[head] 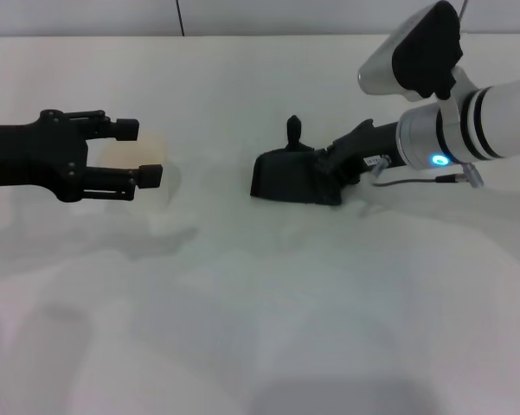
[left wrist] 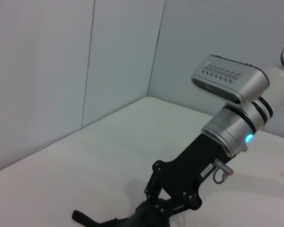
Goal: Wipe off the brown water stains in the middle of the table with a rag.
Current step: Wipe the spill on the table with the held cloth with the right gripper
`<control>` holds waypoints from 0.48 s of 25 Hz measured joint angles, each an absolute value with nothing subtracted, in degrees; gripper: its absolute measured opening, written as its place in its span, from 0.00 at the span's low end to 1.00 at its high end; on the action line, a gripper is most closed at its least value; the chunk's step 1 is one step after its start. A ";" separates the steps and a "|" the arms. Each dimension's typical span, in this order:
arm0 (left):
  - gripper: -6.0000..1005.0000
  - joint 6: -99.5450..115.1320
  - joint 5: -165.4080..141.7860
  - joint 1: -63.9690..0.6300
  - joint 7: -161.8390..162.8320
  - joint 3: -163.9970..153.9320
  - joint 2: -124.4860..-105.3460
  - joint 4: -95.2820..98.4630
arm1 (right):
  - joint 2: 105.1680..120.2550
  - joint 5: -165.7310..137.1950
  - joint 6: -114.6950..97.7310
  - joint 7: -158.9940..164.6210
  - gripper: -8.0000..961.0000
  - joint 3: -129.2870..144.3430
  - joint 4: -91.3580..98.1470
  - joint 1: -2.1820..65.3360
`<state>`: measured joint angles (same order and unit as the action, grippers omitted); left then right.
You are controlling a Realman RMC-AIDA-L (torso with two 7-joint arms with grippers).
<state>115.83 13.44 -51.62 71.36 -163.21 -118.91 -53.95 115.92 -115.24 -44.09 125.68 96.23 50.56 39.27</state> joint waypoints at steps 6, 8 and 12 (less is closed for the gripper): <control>0.85 115.84 14.03 -51.26 71.20 -163.21 -118.97 -53.97 | 115.76 -115.37 -41.98 127.60 0.09 96.17 50.24 39.59; 0.87 115.83 14.26 -51.12 71.19 -163.21 -118.98 -53.97 | 115.70 -115.57 -41.44 127.91 0.09 95.72 49.88 39.49; 0.89 115.84 14.35 -51.07 71.09 -163.21 -119.00 -53.97 | 115.61 -115.67 -40.64 127.97 0.09 94.04 48.97 39.32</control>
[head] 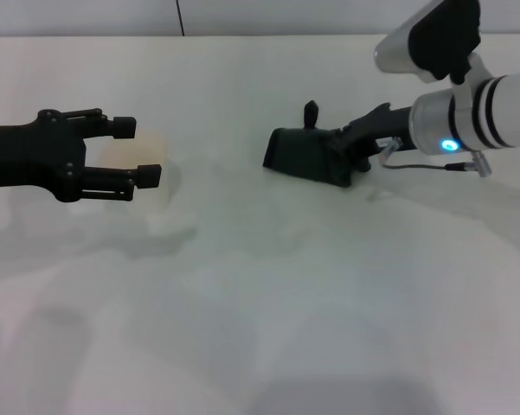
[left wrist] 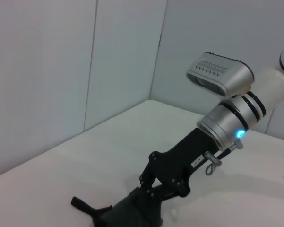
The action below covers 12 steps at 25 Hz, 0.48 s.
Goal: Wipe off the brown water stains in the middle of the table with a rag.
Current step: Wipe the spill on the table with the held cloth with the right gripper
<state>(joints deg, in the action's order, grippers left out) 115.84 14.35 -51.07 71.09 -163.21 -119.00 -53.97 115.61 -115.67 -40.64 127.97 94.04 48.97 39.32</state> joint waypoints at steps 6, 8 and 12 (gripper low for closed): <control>0.89 115.84 14.39 -50.66 71.12 -163.21 -119.01 -53.97 | 115.49 -115.74 -39.10 127.97 0.09 92.43 47.77 38.93; 0.89 115.84 14.40 -50.56 71.12 -163.21 -119.01 -53.97 | 115.44 -115.76 -39.13 127.96 0.09 91.93 47.42 38.66; 0.89 115.84 14.40 -50.54 71.17 -163.21 -119.00 -53.97 | 115.40 -115.76 -40.33 127.71 0.09 91.87 47.76 37.92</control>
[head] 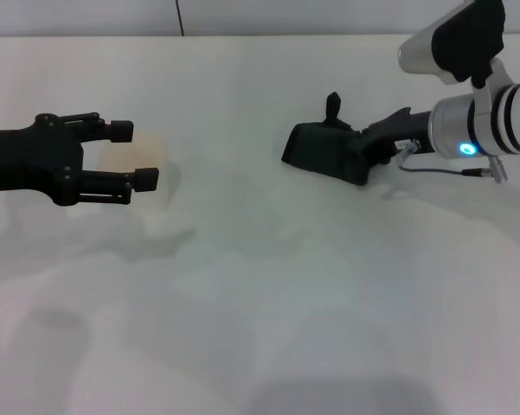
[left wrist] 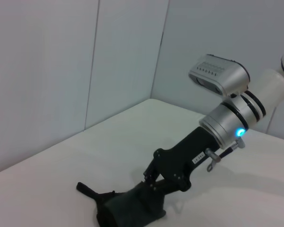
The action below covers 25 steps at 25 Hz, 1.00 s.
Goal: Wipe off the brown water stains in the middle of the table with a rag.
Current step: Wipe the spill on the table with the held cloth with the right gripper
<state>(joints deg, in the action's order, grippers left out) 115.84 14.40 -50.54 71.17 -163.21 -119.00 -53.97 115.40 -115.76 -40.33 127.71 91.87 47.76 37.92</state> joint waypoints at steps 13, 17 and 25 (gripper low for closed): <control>0.89 115.84 14.53 -50.78 71.11 -163.21 -118.94 -53.96 | 115.49 -115.30 -48.50 127.28 0.09 91.98 54.52 33.62; 0.89 115.84 14.53 -50.83 71.03 -163.21 -118.91 -53.96 | 115.49 -115.18 -50.54 127.26 0.10 91.94 54.86 33.35; 0.89 115.78 14.53 -50.98 71.02 -163.21 -118.91 -54.05 | 115.40 -115.13 -54.82 126.69 0.10 91.93 55.23 33.33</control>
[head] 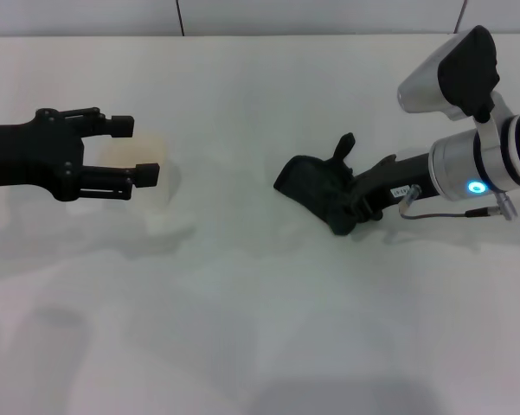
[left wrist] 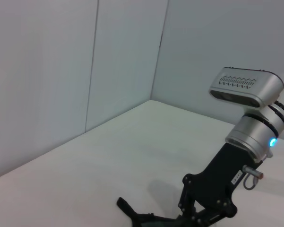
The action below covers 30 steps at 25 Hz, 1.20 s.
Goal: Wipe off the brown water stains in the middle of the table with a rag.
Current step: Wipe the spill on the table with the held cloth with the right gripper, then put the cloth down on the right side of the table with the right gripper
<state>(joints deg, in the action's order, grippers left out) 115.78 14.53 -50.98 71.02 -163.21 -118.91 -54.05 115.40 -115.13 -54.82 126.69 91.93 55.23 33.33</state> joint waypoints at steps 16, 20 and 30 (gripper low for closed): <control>0.89 115.75 15.31 -50.81 70.90 -163.21 -118.91 -54.78 | 115.29 -115.70 -56.06 126.60 0.10 85.81 55.73 31.05; 0.89 115.75 16.19 -50.56 70.84 -163.21 -118.92 -54.78 | 115.15 -115.74 -55.54 125.79 0.10 84.26 56.18 30.49; 0.89 115.61 16.27 -50.53 70.84 -163.21 -118.91 -54.75 | 114.31 -118.04 -56.37 123.92 0.10 78.28 55.51 29.69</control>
<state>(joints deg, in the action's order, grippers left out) 115.61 16.27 -50.53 70.84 -163.21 -118.91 -54.75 114.31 -118.04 -56.37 123.92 78.28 55.51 29.69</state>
